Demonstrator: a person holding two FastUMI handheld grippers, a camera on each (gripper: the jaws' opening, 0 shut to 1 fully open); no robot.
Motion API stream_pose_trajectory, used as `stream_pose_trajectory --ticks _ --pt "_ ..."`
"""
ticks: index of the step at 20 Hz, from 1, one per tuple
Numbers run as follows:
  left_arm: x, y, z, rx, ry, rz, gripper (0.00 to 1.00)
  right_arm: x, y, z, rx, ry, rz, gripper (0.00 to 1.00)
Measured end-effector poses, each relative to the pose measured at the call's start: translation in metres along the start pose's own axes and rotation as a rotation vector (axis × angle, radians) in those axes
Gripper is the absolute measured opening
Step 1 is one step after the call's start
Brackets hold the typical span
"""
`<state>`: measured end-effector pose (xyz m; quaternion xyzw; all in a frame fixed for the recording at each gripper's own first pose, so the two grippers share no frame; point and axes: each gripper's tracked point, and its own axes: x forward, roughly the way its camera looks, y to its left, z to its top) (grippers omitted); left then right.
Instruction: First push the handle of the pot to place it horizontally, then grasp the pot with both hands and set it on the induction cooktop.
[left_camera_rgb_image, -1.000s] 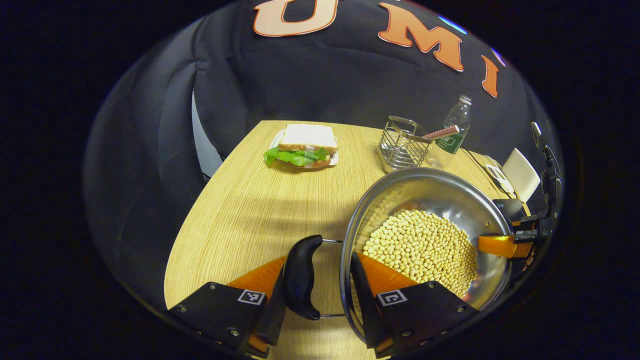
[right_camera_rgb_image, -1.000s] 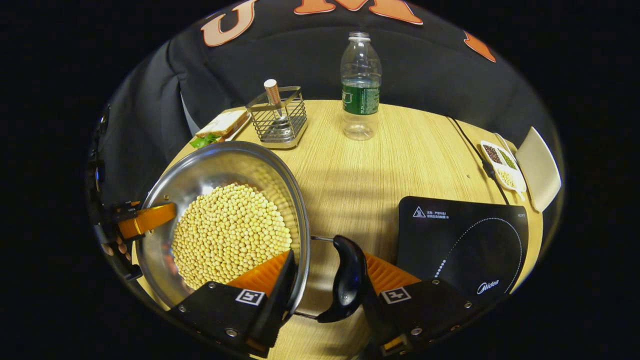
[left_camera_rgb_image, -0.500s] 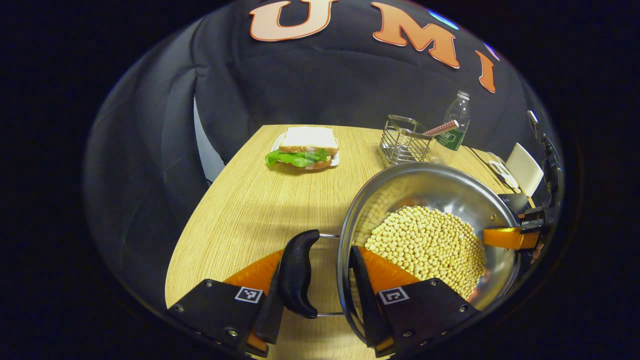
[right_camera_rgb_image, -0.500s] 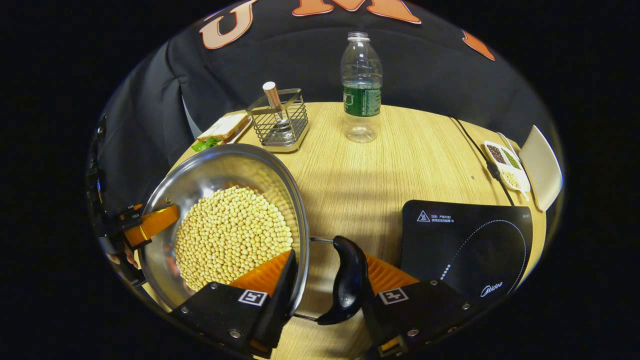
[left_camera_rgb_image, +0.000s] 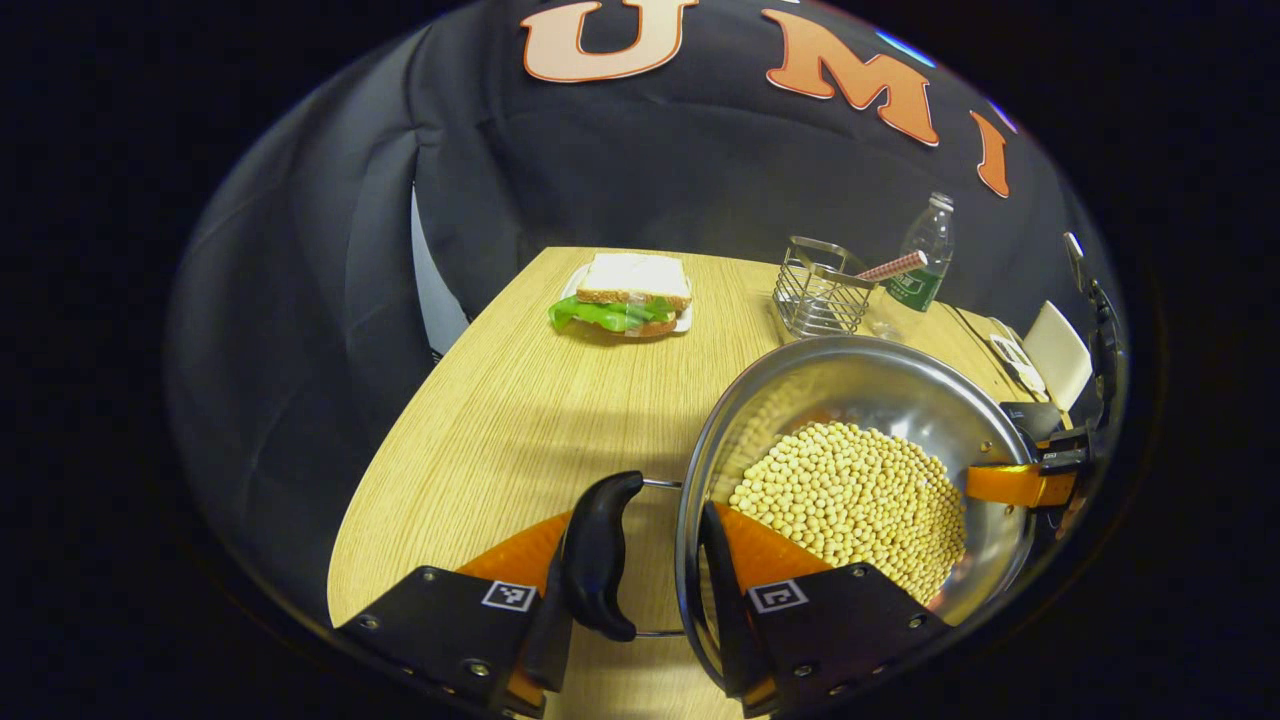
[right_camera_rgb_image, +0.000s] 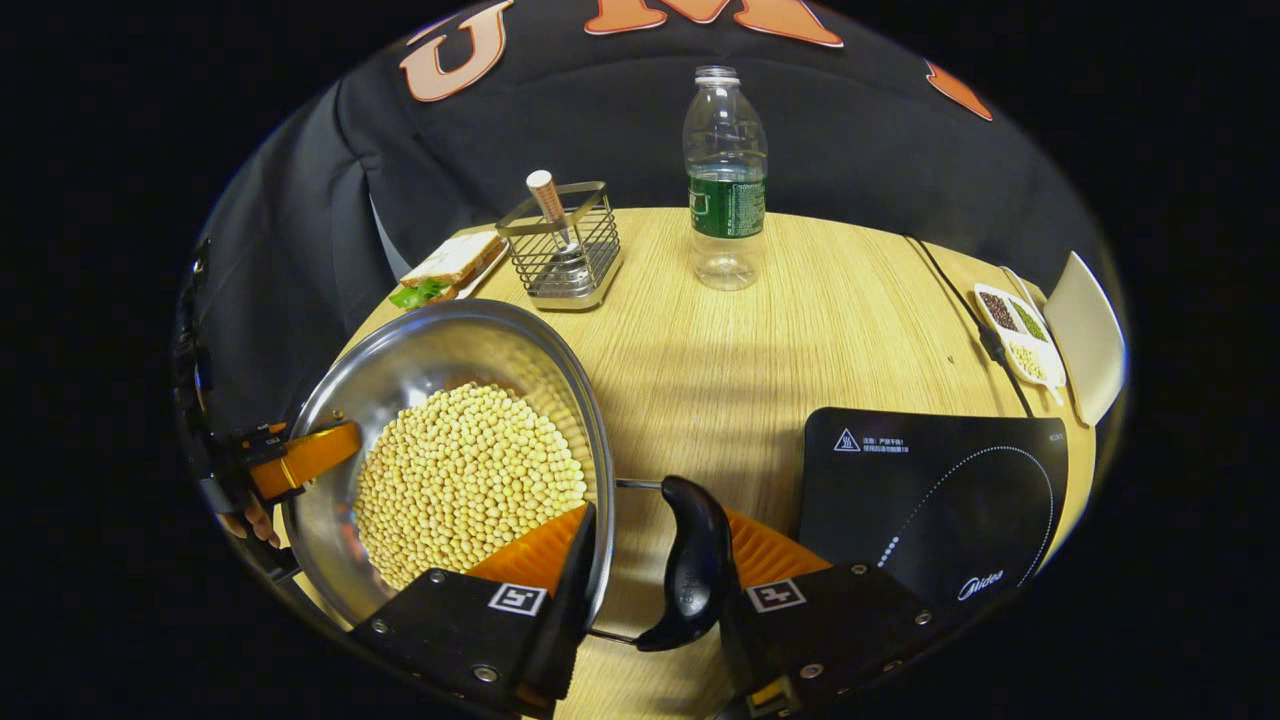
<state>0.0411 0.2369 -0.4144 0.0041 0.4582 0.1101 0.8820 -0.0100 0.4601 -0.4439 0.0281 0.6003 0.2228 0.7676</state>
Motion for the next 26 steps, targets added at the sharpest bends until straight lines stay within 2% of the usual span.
stream_pose_trajectory --ticks 6,12,13,14,20,26 --pt "-0.016 -0.004 0.010 -0.019 -0.039 0.013 0.60 -0.018 -0.004 0.010 -0.019 -0.049 0.005 0.58" --pt "-0.073 -0.015 0.035 0.016 -0.102 0.015 0.60 -0.061 -0.019 0.022 -0.006 -0.106 0.019 0.58" --pt "-0.080 -0.016 0.034 0.014 -0.102 0.017 0.60 -0.064 -0.023 0.024 -0.004 -0.110 0.018 0.54" --pt "-0.085 -0.022 0.037 0.018 -0.103 0.014 0.62 -0.067 -0.027 0.025 0.000 -0.113 0.016 0.58" --pt "-0.113 -0.089 0.047 0.055 -0.126 -0.027 0.58 -0.086 -0.062 0.027 0.025 -0.143 -0.003 0.58" --pt "-0.122 -0.166 0.059 0.102 -0.148 -0.090 0.60 -0.136 -0.113 0.025 0.068 -0.181 -0.054 0.58"
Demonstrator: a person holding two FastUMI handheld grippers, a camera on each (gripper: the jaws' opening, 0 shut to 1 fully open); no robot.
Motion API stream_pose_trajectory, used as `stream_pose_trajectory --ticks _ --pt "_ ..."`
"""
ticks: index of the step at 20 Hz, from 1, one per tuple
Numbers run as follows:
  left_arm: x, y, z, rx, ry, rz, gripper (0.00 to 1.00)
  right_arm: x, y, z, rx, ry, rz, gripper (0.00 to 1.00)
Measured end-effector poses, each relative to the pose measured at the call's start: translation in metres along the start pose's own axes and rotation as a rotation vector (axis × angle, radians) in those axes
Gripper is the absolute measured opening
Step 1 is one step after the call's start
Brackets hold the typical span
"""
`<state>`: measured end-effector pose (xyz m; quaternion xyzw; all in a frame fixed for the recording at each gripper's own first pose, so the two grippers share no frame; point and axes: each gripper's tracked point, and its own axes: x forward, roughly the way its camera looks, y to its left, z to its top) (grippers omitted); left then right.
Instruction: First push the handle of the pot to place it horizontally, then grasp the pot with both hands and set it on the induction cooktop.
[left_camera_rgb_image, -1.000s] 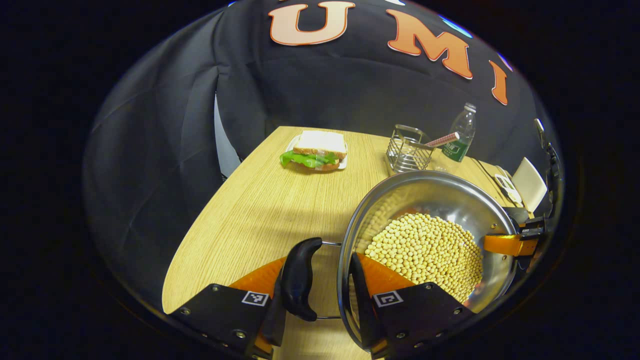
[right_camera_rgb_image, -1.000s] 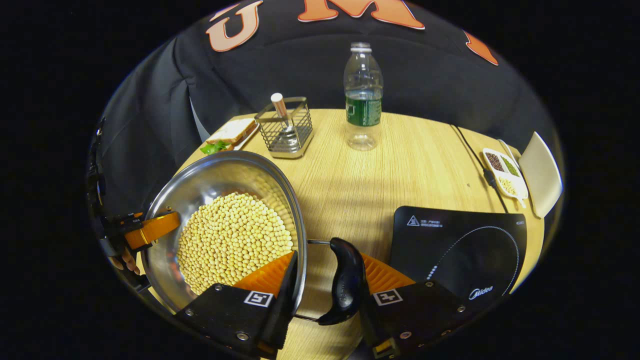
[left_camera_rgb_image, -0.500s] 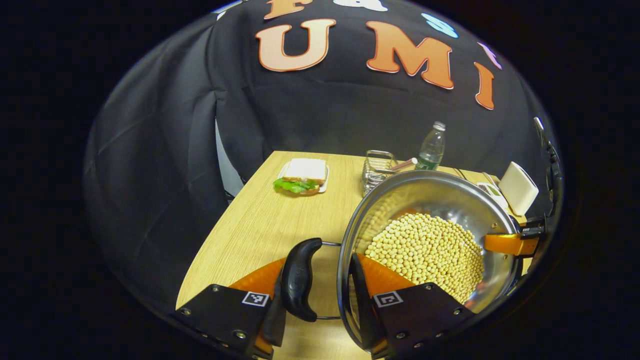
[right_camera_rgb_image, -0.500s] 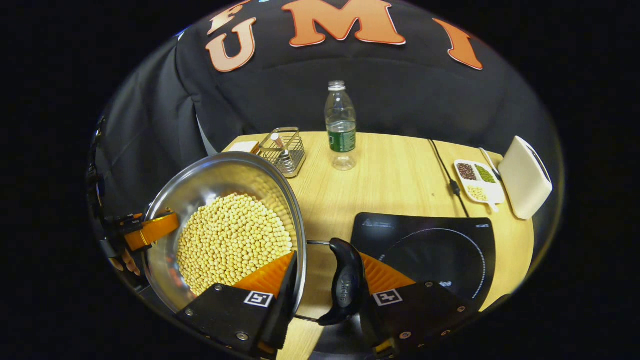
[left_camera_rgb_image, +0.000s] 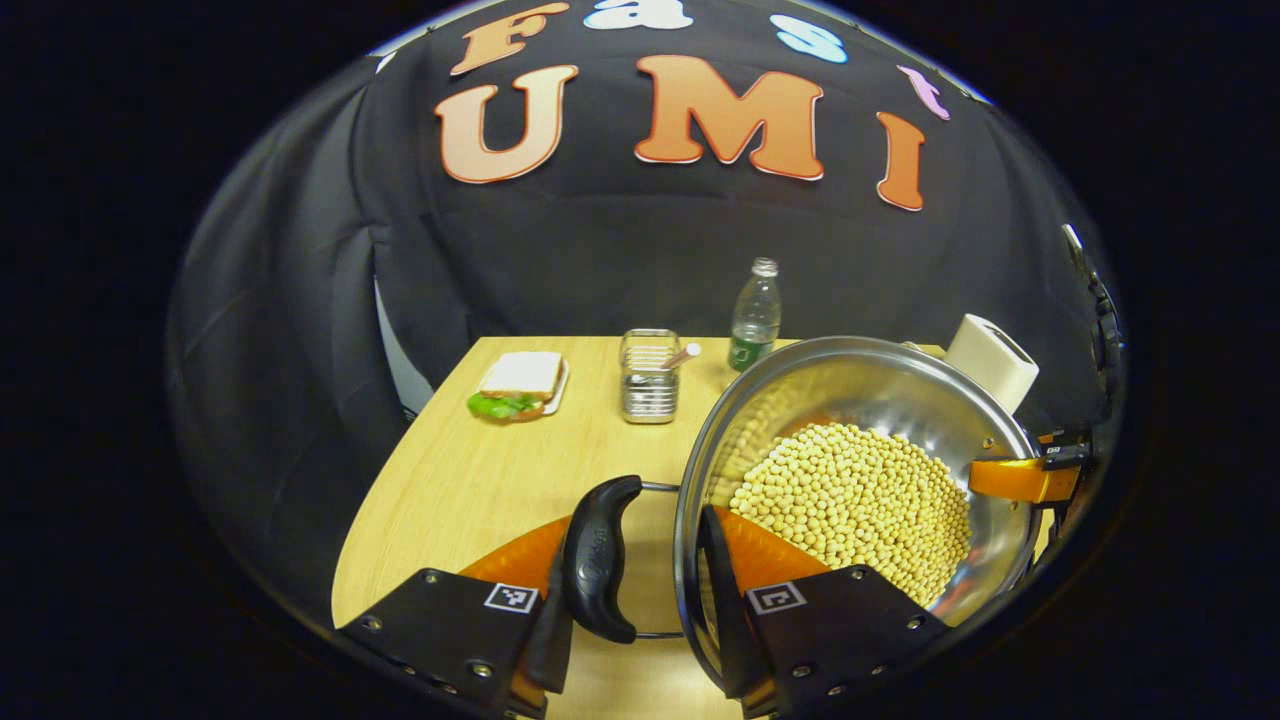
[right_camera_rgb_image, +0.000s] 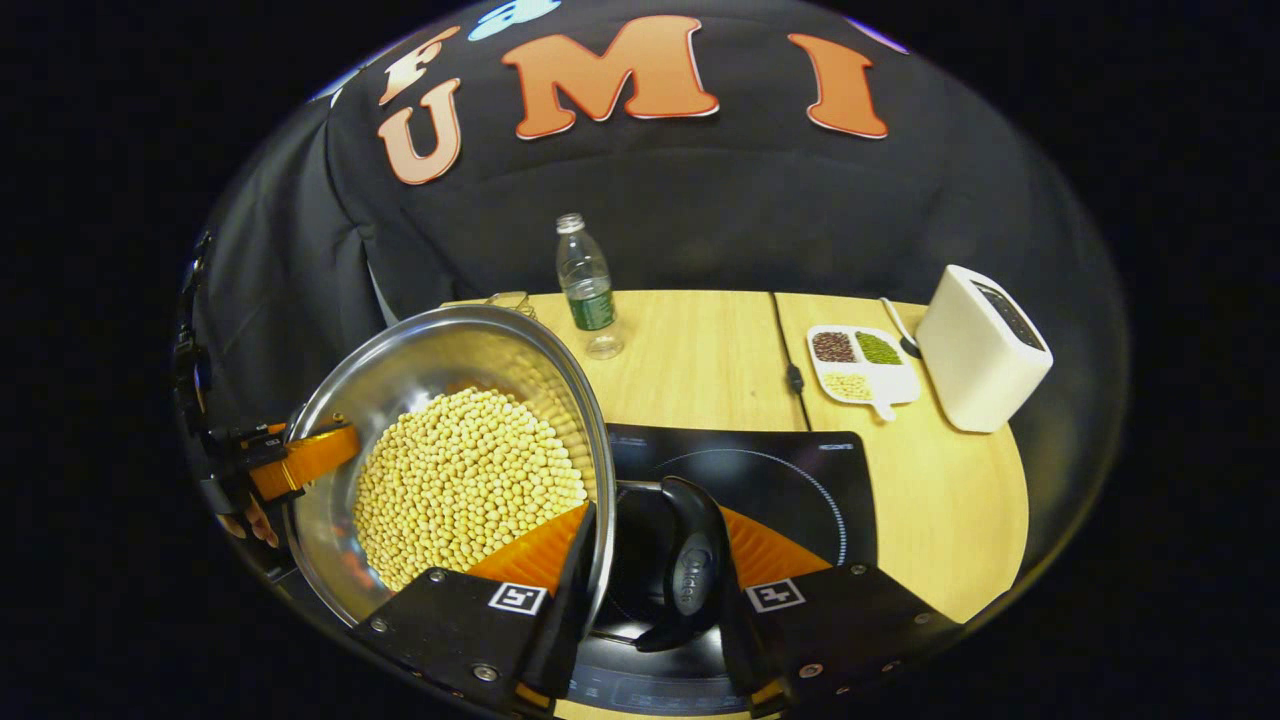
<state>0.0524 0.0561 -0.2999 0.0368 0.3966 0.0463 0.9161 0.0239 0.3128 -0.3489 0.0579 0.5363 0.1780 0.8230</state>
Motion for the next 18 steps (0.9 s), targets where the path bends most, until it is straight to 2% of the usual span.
stream_pose_trajectory --ticks 6,7,9,10,11,18 --pt "0.017 -0.064 0.012 0.044 -0.011 -0.049 0.60 -0.047 -0.040 0.007 0.041 -0.026 -0.038 0.58" --pt "0.018 -0.073 0.012 0.046 -0.012 -0.058 0.60 -0.051 -0.039 0.004 0.047 -0.028 -0.044 0.63" --pt "0.020 -0.090 0.008 0.057 -0.004 -0.073 0.60 -0.056 -0.037 0.002 0.056 -0.024 -0.059 0.53" --pt "0.024 -0.098 0.007 0.061 0.002 -0.082 0.60 -0.056 -0.034 0.002 0.066 -0.020 -0.066 0.58" --pt "0.028 -0.106 0.005 0.065 0.011 -0.092 0.60 -0.056 -0.033 0.003 0.077 -0.019 -0.068 0.58" --pt "0.041 -0.113 0.002 0.086 0.025 -0.121 0.60 -0.060 -0.030 0.004 0.113 -0.027 -0.076 0.58"
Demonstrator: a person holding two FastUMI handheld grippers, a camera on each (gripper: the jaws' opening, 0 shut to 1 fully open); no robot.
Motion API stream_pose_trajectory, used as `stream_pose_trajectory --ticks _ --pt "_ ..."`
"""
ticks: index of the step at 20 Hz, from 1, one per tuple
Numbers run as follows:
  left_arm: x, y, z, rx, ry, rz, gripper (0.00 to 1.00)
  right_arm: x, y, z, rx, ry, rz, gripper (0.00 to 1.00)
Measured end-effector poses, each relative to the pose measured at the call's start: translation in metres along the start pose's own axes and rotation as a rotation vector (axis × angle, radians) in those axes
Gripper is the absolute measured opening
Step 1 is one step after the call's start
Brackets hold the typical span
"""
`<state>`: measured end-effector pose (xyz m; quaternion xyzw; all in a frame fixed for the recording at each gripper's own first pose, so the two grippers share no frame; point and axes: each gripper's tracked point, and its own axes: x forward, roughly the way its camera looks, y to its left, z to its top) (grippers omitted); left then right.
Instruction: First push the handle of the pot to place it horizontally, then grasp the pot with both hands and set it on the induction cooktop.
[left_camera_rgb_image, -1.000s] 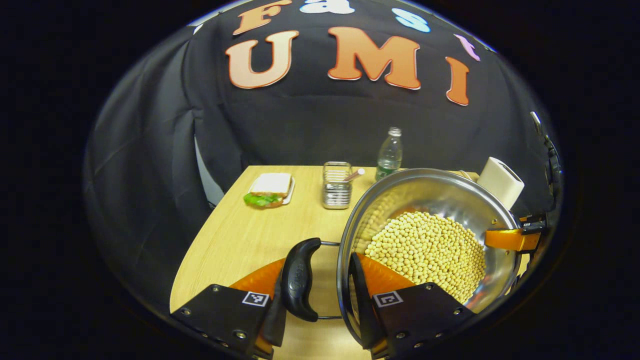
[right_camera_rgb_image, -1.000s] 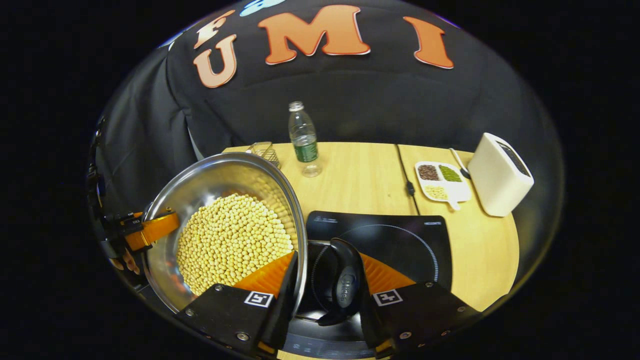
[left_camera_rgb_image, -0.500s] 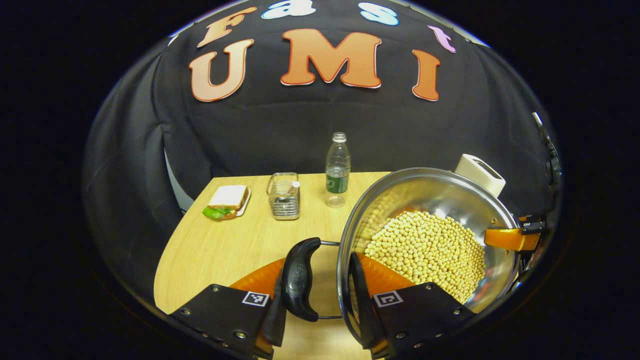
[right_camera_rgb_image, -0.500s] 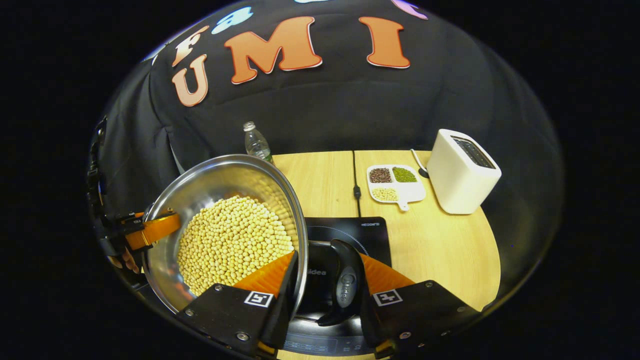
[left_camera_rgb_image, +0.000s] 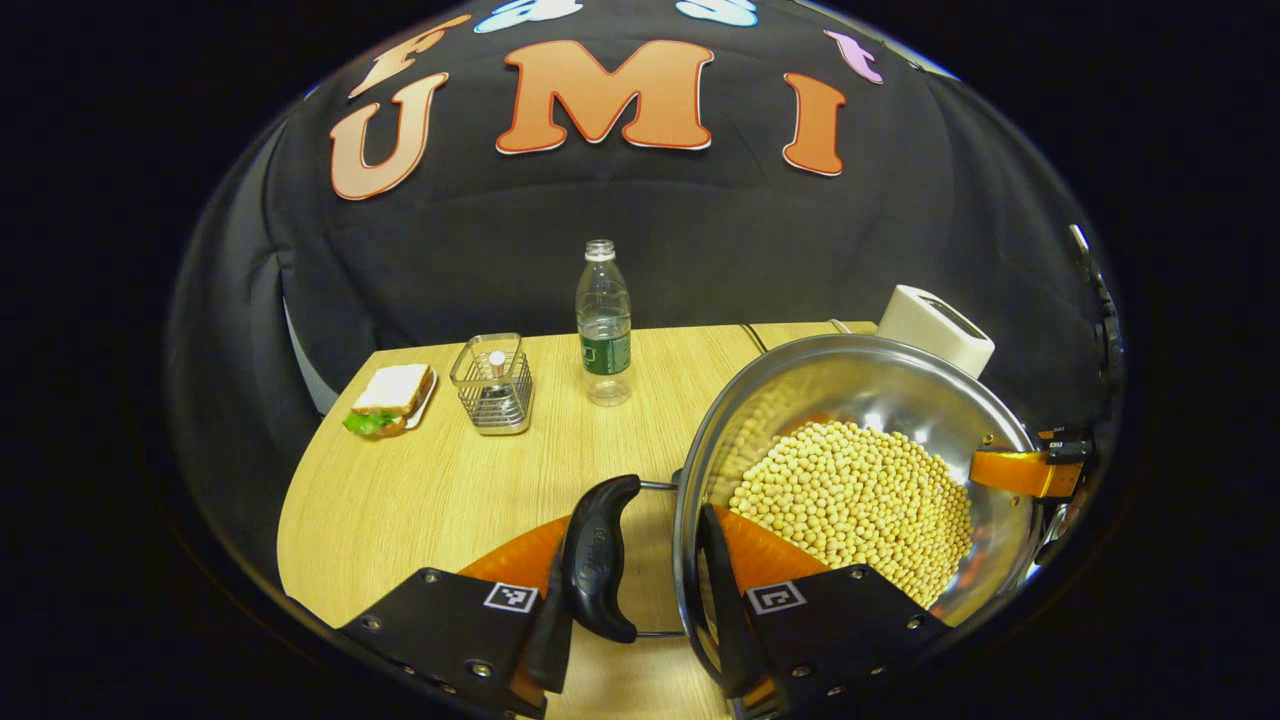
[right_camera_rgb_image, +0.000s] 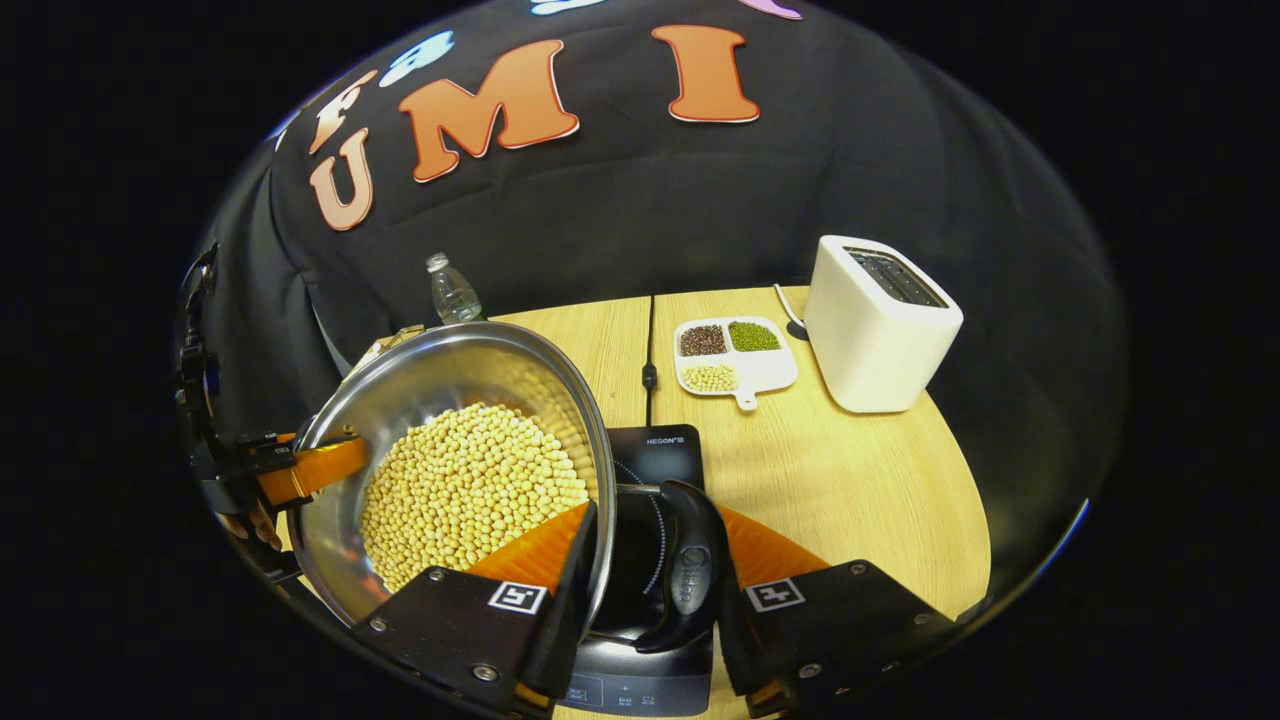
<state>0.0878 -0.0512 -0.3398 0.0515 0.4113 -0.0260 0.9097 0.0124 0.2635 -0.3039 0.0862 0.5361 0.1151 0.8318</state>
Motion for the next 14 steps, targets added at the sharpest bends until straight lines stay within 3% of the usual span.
stream_pose_trajectory --ticks 14 --pt "-0.0022 -0.0013 0.0028 0.026 0.048 -0.007 0.60 0.0005 -0.0005 -0.0032 0.033 0.048 0.006 0.58"
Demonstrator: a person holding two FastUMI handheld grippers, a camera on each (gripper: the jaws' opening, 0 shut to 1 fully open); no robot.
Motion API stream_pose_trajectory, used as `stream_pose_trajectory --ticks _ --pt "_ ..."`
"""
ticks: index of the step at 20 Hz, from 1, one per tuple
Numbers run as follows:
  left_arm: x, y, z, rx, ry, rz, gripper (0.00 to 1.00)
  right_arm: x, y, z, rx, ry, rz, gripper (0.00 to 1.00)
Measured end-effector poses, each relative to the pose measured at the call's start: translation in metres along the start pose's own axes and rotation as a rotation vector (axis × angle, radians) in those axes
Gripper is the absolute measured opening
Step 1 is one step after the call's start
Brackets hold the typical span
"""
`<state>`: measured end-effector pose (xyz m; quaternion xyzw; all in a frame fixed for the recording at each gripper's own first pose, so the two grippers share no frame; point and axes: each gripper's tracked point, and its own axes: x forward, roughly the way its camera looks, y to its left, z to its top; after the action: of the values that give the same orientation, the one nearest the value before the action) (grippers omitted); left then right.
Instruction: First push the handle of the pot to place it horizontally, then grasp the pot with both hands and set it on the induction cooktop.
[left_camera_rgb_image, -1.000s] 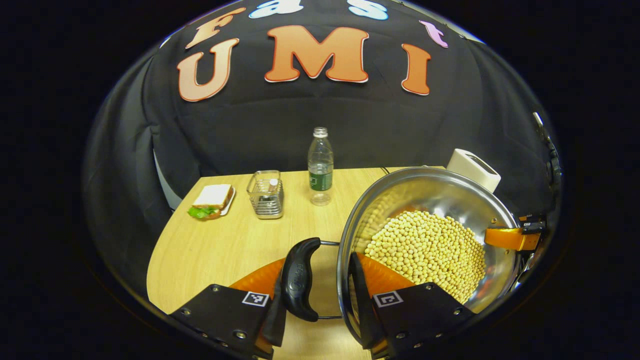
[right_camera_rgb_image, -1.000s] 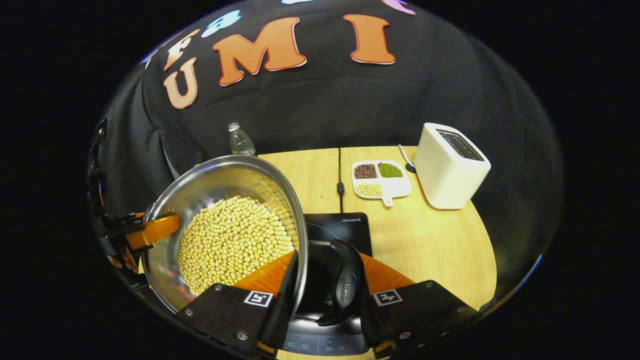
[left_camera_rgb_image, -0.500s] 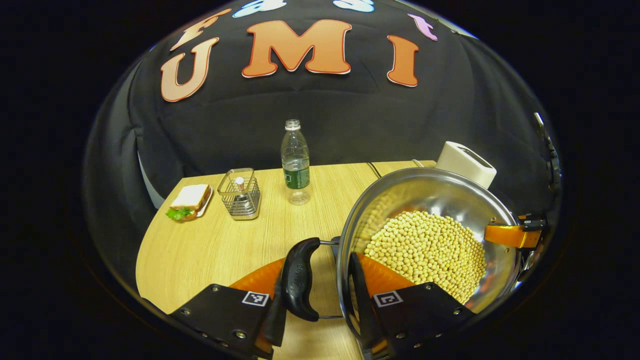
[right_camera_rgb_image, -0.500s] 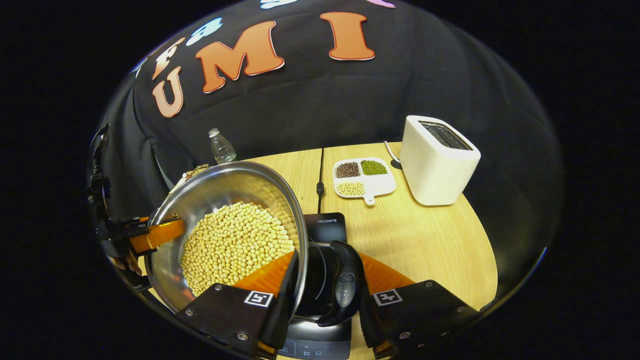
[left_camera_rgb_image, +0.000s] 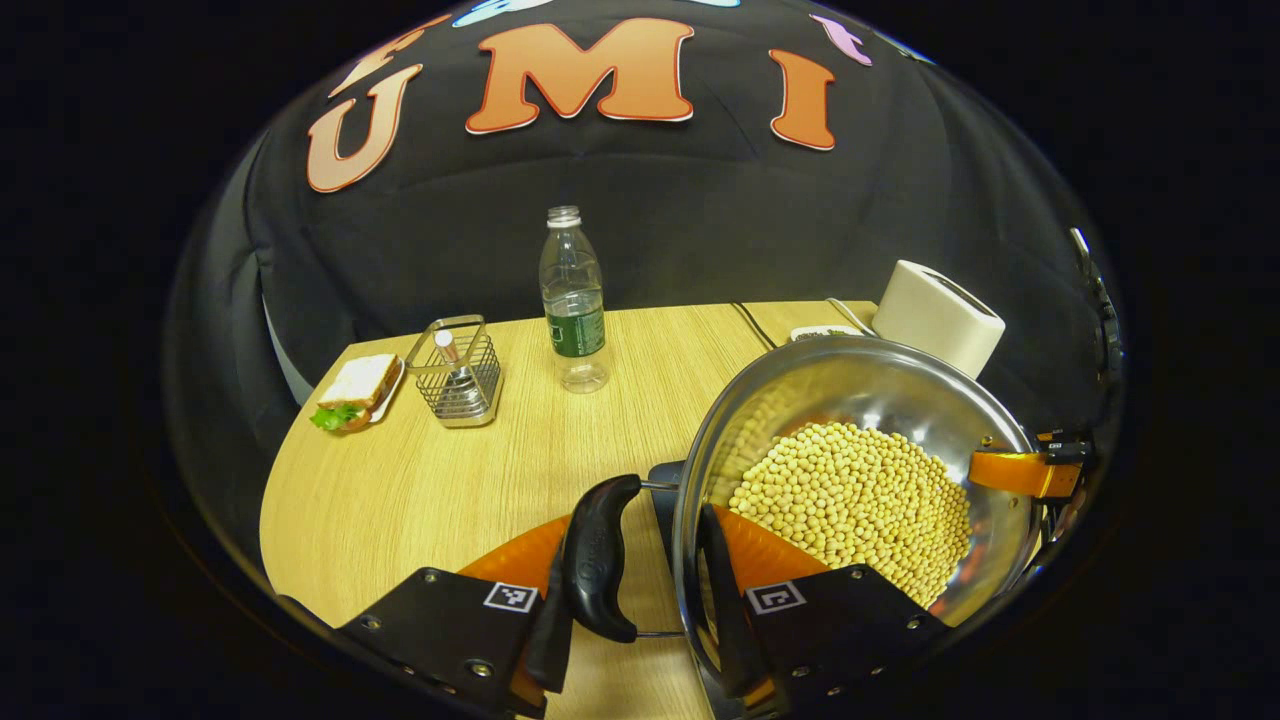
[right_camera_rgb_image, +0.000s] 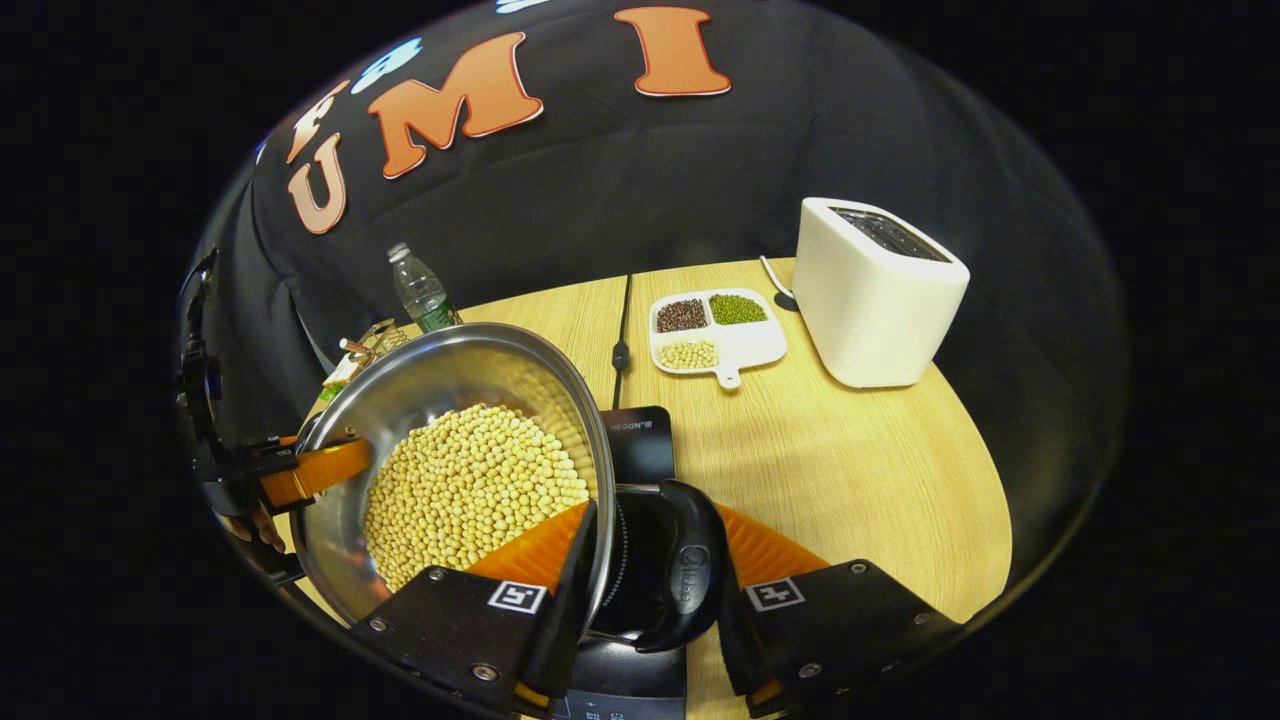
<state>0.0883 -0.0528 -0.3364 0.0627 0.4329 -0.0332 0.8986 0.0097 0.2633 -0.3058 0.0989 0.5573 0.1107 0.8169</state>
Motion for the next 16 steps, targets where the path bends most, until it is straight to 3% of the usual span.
stream_pose_trajectory --ticks 12,16 --pt "0.000 0.003 0.003 -0.010 0.010 -0.012 0.60 0.003 -0.001 0.001 0.013 0.032 -0.001 0.58" --pt "0.001 -0.002 -0.005 -0.016 0.018 -0.029 0.62 0.003 -0.001 -0.001 0.004 0.054 0.011 0.62"
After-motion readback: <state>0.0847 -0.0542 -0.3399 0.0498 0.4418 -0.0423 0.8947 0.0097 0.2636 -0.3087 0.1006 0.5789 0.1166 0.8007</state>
